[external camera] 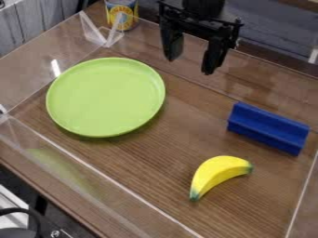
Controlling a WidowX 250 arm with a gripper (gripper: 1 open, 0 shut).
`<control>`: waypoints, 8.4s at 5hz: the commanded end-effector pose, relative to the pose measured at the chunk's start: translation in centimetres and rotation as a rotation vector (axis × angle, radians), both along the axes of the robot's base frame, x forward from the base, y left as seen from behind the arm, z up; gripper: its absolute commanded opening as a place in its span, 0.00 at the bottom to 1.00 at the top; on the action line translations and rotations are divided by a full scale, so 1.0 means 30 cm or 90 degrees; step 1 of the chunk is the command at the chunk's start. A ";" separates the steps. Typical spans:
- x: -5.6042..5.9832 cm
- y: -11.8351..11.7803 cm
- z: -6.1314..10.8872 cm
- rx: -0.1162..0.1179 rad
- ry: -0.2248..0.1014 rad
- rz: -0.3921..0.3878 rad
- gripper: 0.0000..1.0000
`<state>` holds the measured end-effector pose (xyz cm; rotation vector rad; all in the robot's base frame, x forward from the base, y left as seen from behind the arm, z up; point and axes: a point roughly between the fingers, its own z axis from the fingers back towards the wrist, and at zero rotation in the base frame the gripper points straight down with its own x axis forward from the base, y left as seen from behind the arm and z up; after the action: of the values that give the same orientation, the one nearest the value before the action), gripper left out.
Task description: Put the banana in the green plate
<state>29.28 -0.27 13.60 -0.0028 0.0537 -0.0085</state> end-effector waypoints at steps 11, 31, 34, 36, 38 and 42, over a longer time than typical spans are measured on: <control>-0.209 -0.282 -0.330 -0.012 -0.115 -0.066 1.00; -0.109 0.175 -0.029 0.054 -0.143 0.110 0.00; -0.100 0.225 -0.087 0.066 -0.132 0.161 0.00; -0.124 0.261 -0.169 0.062 -0.131 0.116 0.00; -0.135 0.362 -0.228 0.064 -0.130 0.113 0.00; -0.189 0.409 -0.211 0.058 -0.113 0.131 1.00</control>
<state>23.10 11.29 6.03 0.0653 -0.0769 0.1899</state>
